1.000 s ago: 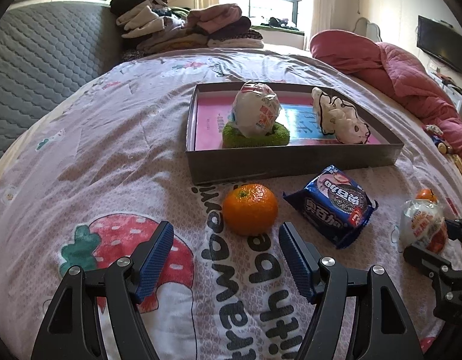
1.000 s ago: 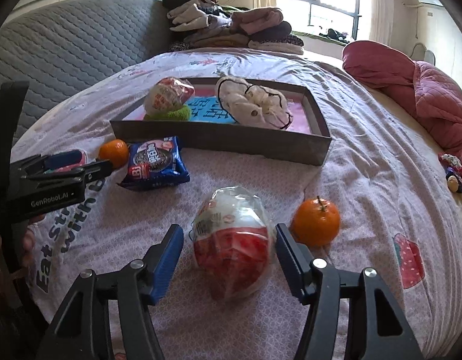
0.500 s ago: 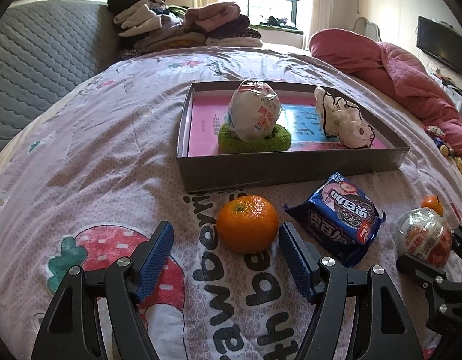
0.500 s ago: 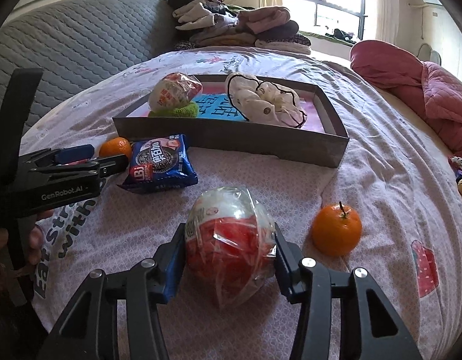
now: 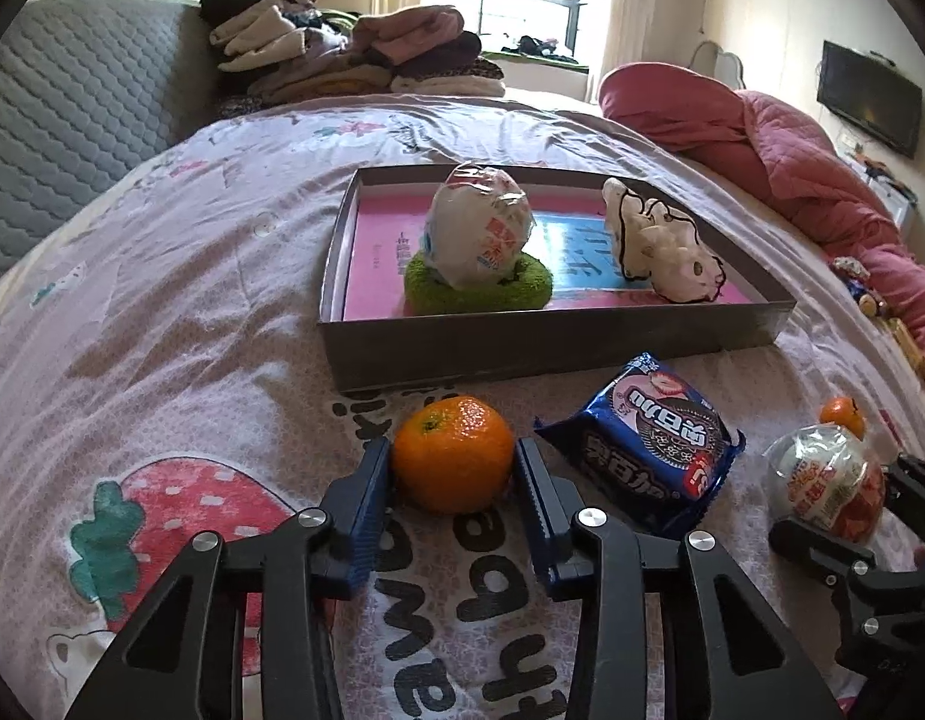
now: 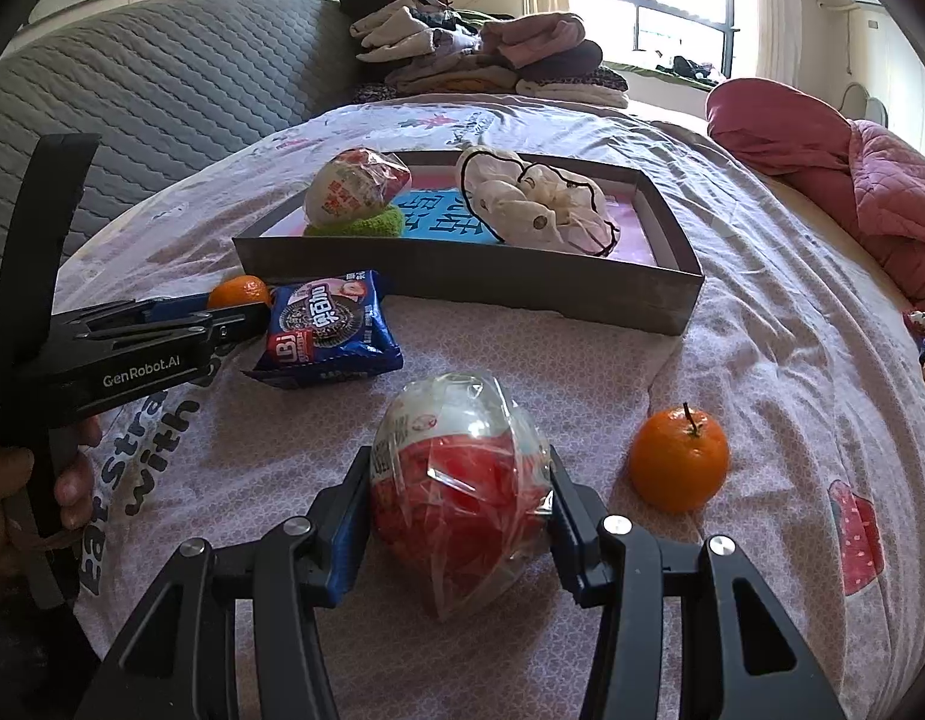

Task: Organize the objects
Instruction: 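Grasp the orange with the left tool while the right tool holds the candy egg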

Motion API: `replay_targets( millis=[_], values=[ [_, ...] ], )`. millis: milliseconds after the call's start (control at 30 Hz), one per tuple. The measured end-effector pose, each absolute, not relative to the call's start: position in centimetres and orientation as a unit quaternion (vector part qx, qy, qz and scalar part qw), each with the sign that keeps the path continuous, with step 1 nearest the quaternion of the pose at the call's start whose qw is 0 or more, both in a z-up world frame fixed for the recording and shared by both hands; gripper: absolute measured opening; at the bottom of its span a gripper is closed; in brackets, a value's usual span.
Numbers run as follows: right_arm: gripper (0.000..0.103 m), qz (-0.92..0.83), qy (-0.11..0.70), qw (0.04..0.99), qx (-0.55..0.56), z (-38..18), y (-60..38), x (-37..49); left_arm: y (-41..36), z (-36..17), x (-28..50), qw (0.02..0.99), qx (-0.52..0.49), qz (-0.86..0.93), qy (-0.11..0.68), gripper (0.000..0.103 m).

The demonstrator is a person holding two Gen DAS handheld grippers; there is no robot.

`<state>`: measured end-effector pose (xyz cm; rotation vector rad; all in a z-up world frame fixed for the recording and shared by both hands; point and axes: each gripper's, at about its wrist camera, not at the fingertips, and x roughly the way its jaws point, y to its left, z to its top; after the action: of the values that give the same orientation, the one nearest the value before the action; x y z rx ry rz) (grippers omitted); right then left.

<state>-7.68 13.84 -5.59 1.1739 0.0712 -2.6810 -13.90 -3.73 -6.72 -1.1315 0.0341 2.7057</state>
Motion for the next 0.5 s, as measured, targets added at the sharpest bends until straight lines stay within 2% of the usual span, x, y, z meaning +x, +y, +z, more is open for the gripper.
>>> replay_targets(
  millis=[500],
  values=[
    [0.051,-0.92,0.02,0.108,0.377,-4.7,14.0,-7.4,-3.9,-5.3,-12.8,0.102,-0.367,0.925,0.011,0.041]
  ],
)
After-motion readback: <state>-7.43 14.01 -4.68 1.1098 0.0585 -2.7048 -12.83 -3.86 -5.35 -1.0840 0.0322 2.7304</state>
